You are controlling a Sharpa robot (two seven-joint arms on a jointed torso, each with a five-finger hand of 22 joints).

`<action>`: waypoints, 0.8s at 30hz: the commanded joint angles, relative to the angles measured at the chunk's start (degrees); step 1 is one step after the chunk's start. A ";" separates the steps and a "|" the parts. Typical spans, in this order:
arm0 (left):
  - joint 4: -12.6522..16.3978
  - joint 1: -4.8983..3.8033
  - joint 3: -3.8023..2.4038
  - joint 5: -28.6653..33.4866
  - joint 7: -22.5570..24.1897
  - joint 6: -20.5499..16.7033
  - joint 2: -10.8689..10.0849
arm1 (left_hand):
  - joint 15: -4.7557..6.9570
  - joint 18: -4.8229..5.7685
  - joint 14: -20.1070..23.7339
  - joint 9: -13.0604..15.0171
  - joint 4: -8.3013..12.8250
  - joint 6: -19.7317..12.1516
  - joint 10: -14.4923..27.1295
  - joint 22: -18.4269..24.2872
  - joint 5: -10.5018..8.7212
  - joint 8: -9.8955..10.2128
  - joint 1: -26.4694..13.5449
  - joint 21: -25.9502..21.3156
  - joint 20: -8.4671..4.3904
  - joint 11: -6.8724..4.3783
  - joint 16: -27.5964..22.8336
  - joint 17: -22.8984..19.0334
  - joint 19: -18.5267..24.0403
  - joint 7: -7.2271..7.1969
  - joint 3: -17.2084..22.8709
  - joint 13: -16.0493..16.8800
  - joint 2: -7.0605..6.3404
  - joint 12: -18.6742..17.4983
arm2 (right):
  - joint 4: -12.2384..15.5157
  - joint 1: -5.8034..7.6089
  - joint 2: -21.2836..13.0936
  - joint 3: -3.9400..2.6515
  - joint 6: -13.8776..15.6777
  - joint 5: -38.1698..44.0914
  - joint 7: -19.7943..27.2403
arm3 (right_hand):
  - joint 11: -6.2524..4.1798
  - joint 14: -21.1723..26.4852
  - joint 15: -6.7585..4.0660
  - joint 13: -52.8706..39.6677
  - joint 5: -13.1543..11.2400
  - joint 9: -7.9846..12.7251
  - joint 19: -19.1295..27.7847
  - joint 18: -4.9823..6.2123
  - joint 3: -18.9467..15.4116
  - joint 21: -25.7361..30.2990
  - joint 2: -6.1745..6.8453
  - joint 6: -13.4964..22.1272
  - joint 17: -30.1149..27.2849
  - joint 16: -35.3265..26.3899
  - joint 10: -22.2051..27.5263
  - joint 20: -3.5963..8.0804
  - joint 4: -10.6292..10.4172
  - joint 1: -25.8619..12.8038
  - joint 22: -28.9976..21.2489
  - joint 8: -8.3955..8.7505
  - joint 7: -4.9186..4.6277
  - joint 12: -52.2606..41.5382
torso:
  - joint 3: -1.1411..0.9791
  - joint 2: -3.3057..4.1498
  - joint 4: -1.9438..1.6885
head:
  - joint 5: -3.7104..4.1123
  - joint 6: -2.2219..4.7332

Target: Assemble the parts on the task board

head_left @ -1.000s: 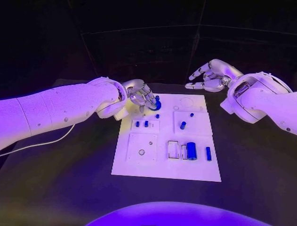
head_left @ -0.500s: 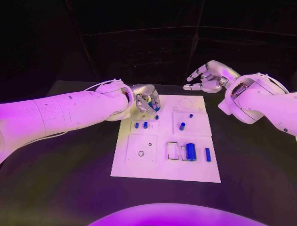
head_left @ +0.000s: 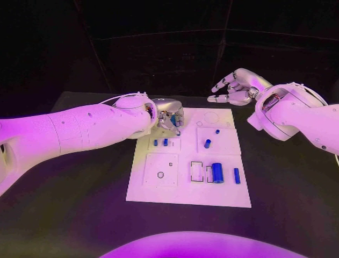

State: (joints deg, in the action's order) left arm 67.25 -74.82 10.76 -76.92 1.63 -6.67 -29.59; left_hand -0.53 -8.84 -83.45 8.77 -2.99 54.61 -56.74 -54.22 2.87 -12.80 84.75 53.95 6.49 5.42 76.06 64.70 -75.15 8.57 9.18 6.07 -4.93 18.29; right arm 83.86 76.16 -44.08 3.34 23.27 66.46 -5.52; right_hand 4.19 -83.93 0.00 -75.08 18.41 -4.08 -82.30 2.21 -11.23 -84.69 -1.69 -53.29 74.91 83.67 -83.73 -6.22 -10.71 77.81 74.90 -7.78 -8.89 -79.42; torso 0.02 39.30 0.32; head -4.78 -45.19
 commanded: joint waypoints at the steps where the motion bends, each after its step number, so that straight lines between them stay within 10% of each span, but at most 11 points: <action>1: 0.11 0.01 -0.01 -3.21 0.62 1.38 0.19 | -0.02 0.83 -0.42 -0.16 0.33 0.68 -0.67 -0.95 0.07 0.35 -0.57 0.99 -0.12 -0.04 0.10 -0.45 -0.60 0.05 0.31 -0.26 0.00 -0.33 | 0.03 0.11 0.04 -0.03 -0.03 -0.05 0.43 | -0.27 -3.52 -0.29 -5.94 0.18 0.07 0.32 0.49 -0.17 0.34 -0.46 0.26 3.28 -0.22 0.01 0.12 -0.16 0.18 4.22 -0.23 0.02 0.18 | 0.00 -0.03 -0.07 | 0.11 -0.05; 24: -1.75 0.40 -0.01 -5.13 -2.40 6.08 2.12 | 0.38 1.25 -0.54 -1.26 1.36 2.98 -3.31 -3.88 0.07 1.00 -0.04 3.81 -0.47 -0.49 0.19 -1.80 -1.18 -0.39 3.38 -2.04 0.82 -1.80 | 0.02 0.11 0.17 -0.03 -0.16 -0.05 0.58 | -0.28 -3.54 -0.30 -5.99 0.25 0.07 0.30 0.49 -0.20 0.32 -0.49 0.26 3.35 -0.18 -0.03 0.12 -0.16 0.26 4.25 -0.24 0.02 0.11 | -0.05 -0.06 -0.09 | 0.41 -0.41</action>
State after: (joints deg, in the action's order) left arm 65.59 -74.45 10.76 -81.08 -0.26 -2.22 -27.55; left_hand -0.32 -7.98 -83.66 7.57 -1.58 57.11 -59.71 -58.03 2.87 -12.17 84.54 57.58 6.24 4.91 76.06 62.96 -76.20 8.17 12.19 4.09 -4.72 16.79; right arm 83.83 76.16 -43.96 3.34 23.25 66.44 -5.48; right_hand 4.19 -83.93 0.00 -75.05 18.41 -4.09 -82.30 2.21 -11.23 -84.70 -1.68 -53.29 74.91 83.68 -83.73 -6.22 -10.71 77.81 74.90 -7.78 -8.89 -79.43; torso -0.01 39.25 0.27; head -4.44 -45.54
